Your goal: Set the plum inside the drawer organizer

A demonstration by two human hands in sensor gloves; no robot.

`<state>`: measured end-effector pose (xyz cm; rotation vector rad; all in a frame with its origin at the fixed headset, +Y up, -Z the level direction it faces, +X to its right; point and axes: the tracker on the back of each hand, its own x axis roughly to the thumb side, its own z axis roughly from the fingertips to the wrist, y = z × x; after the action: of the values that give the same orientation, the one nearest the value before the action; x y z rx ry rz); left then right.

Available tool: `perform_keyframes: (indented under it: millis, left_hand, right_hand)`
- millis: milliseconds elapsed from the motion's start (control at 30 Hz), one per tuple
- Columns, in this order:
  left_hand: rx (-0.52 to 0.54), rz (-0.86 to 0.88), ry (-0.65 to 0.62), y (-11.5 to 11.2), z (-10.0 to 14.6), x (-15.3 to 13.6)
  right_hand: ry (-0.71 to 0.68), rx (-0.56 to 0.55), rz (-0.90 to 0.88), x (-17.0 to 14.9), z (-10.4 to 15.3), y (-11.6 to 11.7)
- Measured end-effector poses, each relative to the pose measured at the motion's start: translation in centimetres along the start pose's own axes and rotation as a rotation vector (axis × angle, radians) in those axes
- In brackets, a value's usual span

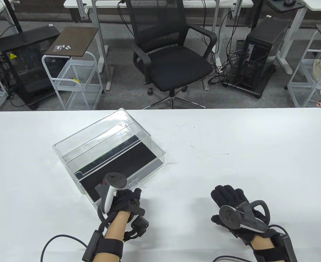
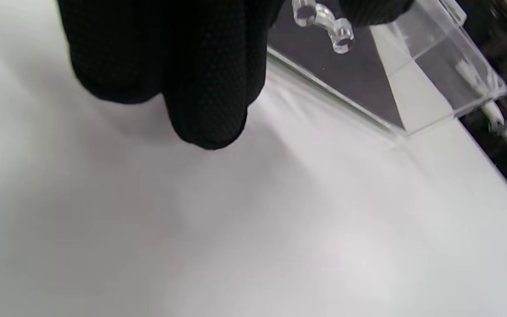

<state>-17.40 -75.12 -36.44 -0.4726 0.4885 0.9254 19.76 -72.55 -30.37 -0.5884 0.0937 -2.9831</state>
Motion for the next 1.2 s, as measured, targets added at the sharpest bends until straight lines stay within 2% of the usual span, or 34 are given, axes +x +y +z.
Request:
perform_keyframes:
  millis: [133,200,367,533,800,1200]
  left_hand:
    - [0.028,0.450,0.035,-1.2,-1.4,-1.3]
    - [0.053,0.559,0.045,-1.5,-1.8,-1.8]
    - [0.063,0.631,0.017,-1.7,-2.1,-2.2]
    - [0.057,0.825,-0.064,-2.0,-2.3,-2.6]
    - [0.070,0.901,-0.109,-0.9,-3.7,-1.9]
    - [0.064,0.885,-0.133,1.2,-6.4,-0.5]
  right_hand:
    - [-0.001,0.008,-0.003,0.0,-0.1,0.1]
    - [-0.001,0.010,-0.006,0.0,-0.1,0.1]
    - [-0.003,0.008,-0.016,-0.1,0.0,0.1]
    - [-0.005,0.010,-0.015,-0.1,-0.1,0.2]
    - [-0.007,0.025,-0.001,0.1,-0.1,0.4]
    - [0.019,0.040,-0.016,-0.5,-0.5,0.7]
